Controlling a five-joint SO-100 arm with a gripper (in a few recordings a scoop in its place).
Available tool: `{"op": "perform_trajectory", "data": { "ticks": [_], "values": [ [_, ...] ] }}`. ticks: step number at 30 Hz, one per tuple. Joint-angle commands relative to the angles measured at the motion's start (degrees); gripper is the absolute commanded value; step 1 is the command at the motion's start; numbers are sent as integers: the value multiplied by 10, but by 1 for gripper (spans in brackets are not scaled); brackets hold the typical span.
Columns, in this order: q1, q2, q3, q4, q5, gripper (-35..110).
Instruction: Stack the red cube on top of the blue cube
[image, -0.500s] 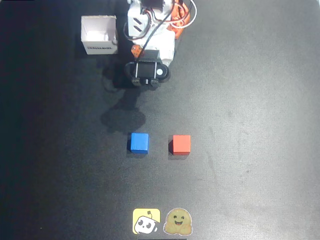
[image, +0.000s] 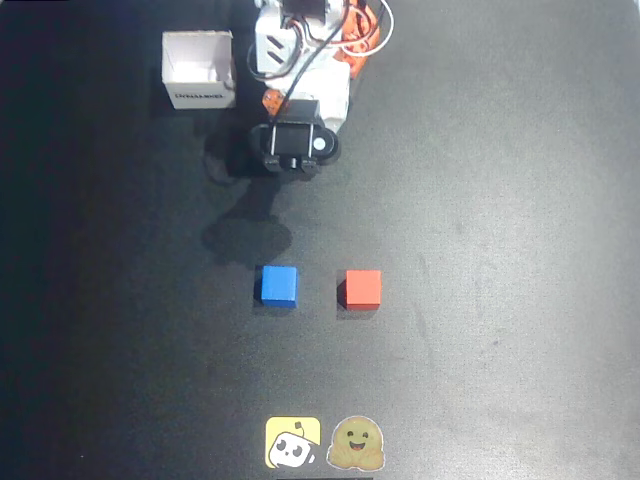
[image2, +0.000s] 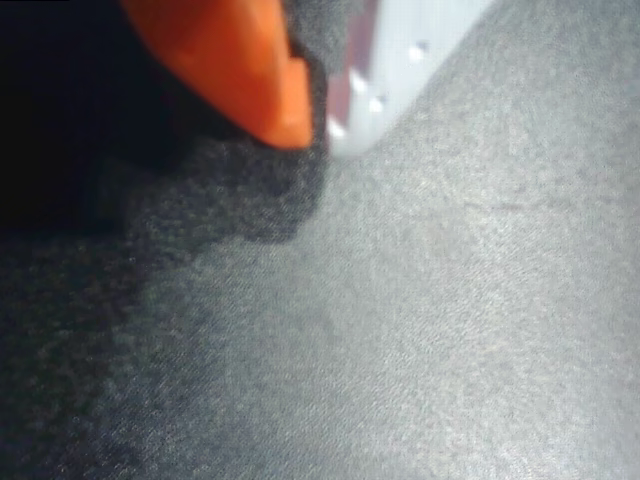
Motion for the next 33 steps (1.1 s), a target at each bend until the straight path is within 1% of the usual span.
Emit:
{"op": "perform_trajectory", "data": {
  "ticks": [1,33],
  "values": [
    [0,4,-4,4,-4,0],
    [-11,4,-9,-4,-15,0]
  ]
}}
